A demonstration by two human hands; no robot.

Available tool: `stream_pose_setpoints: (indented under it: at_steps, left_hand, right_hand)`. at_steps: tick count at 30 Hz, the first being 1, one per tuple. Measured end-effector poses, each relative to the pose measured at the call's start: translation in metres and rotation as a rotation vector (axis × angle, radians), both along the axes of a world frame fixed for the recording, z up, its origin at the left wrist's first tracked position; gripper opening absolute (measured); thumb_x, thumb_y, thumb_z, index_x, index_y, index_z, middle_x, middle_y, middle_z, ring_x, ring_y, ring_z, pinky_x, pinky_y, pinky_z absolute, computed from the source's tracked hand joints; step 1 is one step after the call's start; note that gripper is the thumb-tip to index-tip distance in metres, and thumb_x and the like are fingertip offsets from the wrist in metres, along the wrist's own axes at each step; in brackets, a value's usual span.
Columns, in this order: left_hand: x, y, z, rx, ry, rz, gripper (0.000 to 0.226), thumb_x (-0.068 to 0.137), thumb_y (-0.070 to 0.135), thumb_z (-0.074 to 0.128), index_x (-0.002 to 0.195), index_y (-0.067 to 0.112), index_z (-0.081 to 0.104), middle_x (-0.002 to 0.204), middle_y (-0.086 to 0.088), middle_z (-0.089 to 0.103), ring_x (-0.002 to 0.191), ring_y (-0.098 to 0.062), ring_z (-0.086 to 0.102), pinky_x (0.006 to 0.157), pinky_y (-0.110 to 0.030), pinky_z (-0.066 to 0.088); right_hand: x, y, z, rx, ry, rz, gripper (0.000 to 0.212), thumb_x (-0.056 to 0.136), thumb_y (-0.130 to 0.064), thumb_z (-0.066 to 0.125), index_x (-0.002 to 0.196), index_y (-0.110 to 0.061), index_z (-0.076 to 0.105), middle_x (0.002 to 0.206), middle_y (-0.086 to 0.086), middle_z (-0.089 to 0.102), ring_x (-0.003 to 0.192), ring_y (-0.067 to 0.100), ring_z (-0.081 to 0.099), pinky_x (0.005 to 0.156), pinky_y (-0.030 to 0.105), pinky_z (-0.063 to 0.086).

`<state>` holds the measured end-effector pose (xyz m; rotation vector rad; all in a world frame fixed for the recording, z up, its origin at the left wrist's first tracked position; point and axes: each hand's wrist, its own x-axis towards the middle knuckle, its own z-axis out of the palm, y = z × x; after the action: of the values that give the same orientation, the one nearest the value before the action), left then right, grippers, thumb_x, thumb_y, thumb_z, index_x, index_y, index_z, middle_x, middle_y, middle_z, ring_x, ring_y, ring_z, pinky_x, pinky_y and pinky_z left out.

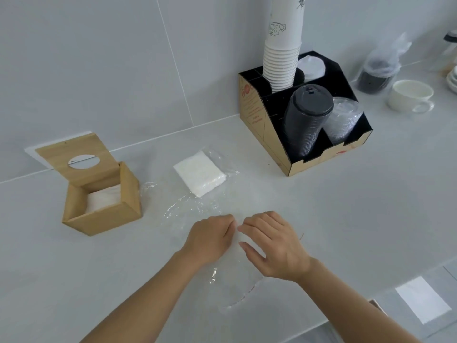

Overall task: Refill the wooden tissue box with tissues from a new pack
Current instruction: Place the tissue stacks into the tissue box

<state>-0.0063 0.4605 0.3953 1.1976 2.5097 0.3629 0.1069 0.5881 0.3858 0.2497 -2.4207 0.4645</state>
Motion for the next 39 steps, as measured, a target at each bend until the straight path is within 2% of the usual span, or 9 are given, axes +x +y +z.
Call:
stream_pose_setpoints:
  at_steps: [6,10,15,18,22,25,27,33,39]
  left_hand:
    - [-0.004,0.003,0.013,0.134,-0.019,0.104,0.030,0.097,0.030,0.034,0.081,0.016,0.055,0.055,0.003,0.046,0.063,-0.028,0.049,0.062,-0.036,0.041]
    - [0.000,0.003,0.020,0.207,0.078,0.068,0.027,0.098,0.028,0.035,0.081,0.014,0.052,0.055,0.005,0.041,0.062,-0.024,0.048,0.061,-0.036,0.041]
    - [0.005,0.001,0.027,0.322,0.170,0.034,0.033,0.097,0.029,0.032,0.089,0.013,0.059,0.080,0.000,0.066,0.073,-0.024,0.058,0.064,-0.036,0.046]
    - [0.007,-0.002,0.032,0.379,0.203,0.010,0.034,0.092,0.030,0.032,0.086,0.013,0.061,0.079,0.001,0.067,0.072,-0.023,0.059,0.060,-0.030,0.041]
    - [0.002,-0.010,0.040,0.389,0.098,-0.003,0.039,0.090,0.038,0.037,0.088,0.013,0.068,0.103,0.007,0.070,0.097,-0.014,0.062,0.078,-0.029,0.047]
    - [-0.007,-0.016,0.047,0.471,-0.002,-0.035,0.043,0.084,0.053,0.043,0.088,0.017,0.067,0.128,0.010,0.057,0.113,-0.003,0.054,0.092,-0.023,0.041]
    - [-0.019,-0.018,0.051,0.533,0.067,-0.010,0.041,0.085,0.049,0.043,0.092,0.016,0.066,0.127,0.005,0.056,0.113,-0.007,0.053,0.093,-0.024,0.040]
    - [-0.082,-0.014,0.049,0.526,0.093,0.304,0.019,0.092,0.024,0.052,0.100,0.009,0.062,0.135,-0.008,0.044,0.127,-0.021,0.039,0.099,-0.030,0.032]
    - [-0.145,-0.002,0.033,0.264,0.029,0.405,0.027,0.092,0.021,0.051,0.117,0.008,0.050,0.140,-0.009,0.038,0.125,-0.031,0.036,0.098,-0.043,0.037]
  right_hand:
    - [-0.004,-0.007,-0.013,0.085,-0.198,0.085,0.018,0.060,0.001,0.041,0.056,-0.005,0.057,0.054,0.006,0.054,0.046,0.026,0.041,0.044,0.031,0.038]
    - [-0.019,-0.014,-0.024,0.144,-0.381,-0.073,0.010,0.063,-0.003,0.058,0.065,-0.009,0.065,0.065,0.003,0.062,0.055,0.022,0.055,0.050,0.027,0.046]
    - [-0.045,-0.027,-0.031,-0.022,-0.468,-0.219,0.028,0.065,-0.004,0.072,0.093,-0.001,0.069,0.083,0.010,0.069,0.075,0.026,0.065,0.069,0.028,0.051]
    - [-0.063,-0.029,-0.027,-0.256,-0.620,-0.163,0.025,0.082,0.002,0.049,0.103,-0.007,0.060,0.098,0.011,0.062,0.095,0.025,0.057,0.084,0.030,0.043]
    - [-0.076,-0.030,-0.006,-0.812,-0.615,-0.175,0.023,0.087,-0.002,0.038,0.067,-0.015,0.035,0.059,-0.005,0.040,0.054,0.011,0.038,0.050,0.021,0.039]
    - [-0.082,-0.032,-0.003,-1.009,-0.596,-0.209,0.020,0.098,-0.007,0.036,0.109,0.001,0.050,0.096,0.012,0.050,0.092,0.027,0.053,0.083,0.030,0.048]
    - [-0.092,-0.033,-0.001,-1.177,-0.574,-0.203,0.036,0.099,-0.008,0.037,0.134,-0.014,0.045,0.127,0.011,0.045,0.121,0.026,0.046,0.104,0.037,0.040]
    - [-0.113,-0.038,0.000,-1.559,-0.499,-0.317,0.074,0.088,-0.007,0.059,0.142,-0.039,0.020,0.129,0.006,0.038,0.103,0.013,0.049,0.073,0.016,0.042]
    - [-0.142,-0.032,0.007,-2.003,-0.634,-0.472,0.081,0.076,-0.035,0.075,0.139,-0.025,0.025,0.124,0.002,0.043,0.112,0.022,0.044,0.090,0.032,0.036]
